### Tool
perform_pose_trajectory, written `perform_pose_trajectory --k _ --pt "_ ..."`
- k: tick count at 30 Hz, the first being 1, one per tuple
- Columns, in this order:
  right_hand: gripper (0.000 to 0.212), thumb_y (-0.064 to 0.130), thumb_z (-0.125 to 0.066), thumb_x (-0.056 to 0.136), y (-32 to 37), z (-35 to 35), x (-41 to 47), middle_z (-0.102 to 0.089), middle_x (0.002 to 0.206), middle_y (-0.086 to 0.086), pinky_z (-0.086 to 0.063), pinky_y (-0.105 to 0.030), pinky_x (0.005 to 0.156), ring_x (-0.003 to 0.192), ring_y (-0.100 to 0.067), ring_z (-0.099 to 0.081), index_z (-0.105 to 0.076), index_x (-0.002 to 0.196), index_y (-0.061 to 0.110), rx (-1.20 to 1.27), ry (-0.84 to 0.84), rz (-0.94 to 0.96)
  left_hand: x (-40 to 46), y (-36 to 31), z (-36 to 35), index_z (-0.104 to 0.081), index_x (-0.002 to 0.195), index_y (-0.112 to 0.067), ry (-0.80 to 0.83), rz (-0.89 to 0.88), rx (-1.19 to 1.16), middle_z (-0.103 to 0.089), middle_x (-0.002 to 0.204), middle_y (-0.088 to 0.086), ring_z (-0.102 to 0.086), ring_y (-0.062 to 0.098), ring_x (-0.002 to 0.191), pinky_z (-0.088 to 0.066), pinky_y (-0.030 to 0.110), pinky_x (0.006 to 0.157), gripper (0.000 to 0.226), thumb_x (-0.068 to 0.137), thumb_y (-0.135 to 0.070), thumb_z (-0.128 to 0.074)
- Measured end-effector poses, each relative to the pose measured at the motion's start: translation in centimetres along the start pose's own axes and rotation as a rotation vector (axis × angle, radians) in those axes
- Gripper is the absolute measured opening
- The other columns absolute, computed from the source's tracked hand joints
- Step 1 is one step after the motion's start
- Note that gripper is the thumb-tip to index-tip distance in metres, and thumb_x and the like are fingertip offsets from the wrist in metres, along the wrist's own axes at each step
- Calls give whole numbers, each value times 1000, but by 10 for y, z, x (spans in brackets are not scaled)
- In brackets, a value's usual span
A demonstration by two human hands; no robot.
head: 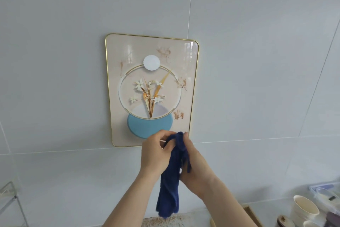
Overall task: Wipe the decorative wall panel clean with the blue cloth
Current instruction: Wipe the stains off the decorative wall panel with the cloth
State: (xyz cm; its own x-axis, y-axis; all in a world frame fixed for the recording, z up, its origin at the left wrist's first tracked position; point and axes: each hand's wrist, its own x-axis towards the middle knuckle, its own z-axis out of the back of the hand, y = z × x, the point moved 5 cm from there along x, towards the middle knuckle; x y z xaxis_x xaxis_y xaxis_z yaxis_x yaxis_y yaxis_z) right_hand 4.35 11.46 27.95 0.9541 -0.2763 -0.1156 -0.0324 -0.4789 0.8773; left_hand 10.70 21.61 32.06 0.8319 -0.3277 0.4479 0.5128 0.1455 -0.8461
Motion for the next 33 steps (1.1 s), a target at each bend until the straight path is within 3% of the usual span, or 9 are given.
perform_pose_trajectory --k 4,8,10,13,18,23,26,29,33 --pt "28 26 -58 103 10 18 4 -73 123 -15 -50 -53 108 118 -29 -68 -68 125 12 -174 49 60 7 10 -8 -76 111 -36 137 35 -18 -75 106 -22 -68 0 104 -55 15 88 35 92 -12 -60" --pt "10 14 -70 93 27 41 19 -76 104 -18 -59 -49 96 103 -31 -72 -72 102 9 -425 -283 169 21 21 7 -64 126 -36 -12 -6 133 -66 126 -20 -58 6 121 -51 40 104 51 78 -27 -50" --pt "10 15 -71 92 40 39 28 -75 94 -13 -58 -43 87 98 -29 -71 -68 100 11 -543 -349 247 29 19 11 -59 133 -31 -107 -164 321 -62 134 -13 -53 13 126 -45 41 109 49 85 -26 -54" --pt "24 16 -73 90 67 26 36 -67 92 9 -48 -21 70 88 -10 -65 -58 107 24 -625 -455 454 44 12 7 -53 141 -27 -146 -364 514 -53 146 -7 -44 16 139 -35 38 116 47 94 -29 -54" --pt "30 -4 -69 84 121 0 43 -62 86 8 -42 -4 66 78 5 -58 -52 95 19 -599 -624 945 75 1 -1 -42 153 -16 -178 -592 678 -37 164 2 -23 20 156 -17 46 128 52 103 -31 -40" --pt "43 -15 -57 76 110 -11 82 -63 127 -4 -47 -24 96 118 -18 -60 -70 108 10 -957 -536 1233 106 4 -8 -20 162 -12 -227 -673 878 -17 171 6 -10 24 159 -15 53 128 60 107 -38 -24" --pt "42 -7 -59 90 73 -2 104 -46 155 -11 -41 -32 114 147 -27 -39 -69 126 11 -1262 -459 1323 119 20 -10 -23 161 -11 -239 -697 881 -19 171 6 -11 24 159 -16 54 128 59 108 -37 -23" --pt "35 14 -54 101 50 11 116 -36 159 -17 -42 -52 114 152 -33 -27 -64 134 10 -1406 -358 1399 128 31 -10 -29 159 -11 -263 -743 814 -23 169 5 -14 23 159 -11 50 129 56 108 -31 -22" --pt "33 13 -49 105 26 27 128 -40 155 -21 -39 -57 115 151 -38 -28 -64 133 7 -1480 -305 1424 134 36 -14 -29 159 -12 -332 -768 842 -22 169 2 -13 22 159 -6 44 130 57 107 -32 -19"
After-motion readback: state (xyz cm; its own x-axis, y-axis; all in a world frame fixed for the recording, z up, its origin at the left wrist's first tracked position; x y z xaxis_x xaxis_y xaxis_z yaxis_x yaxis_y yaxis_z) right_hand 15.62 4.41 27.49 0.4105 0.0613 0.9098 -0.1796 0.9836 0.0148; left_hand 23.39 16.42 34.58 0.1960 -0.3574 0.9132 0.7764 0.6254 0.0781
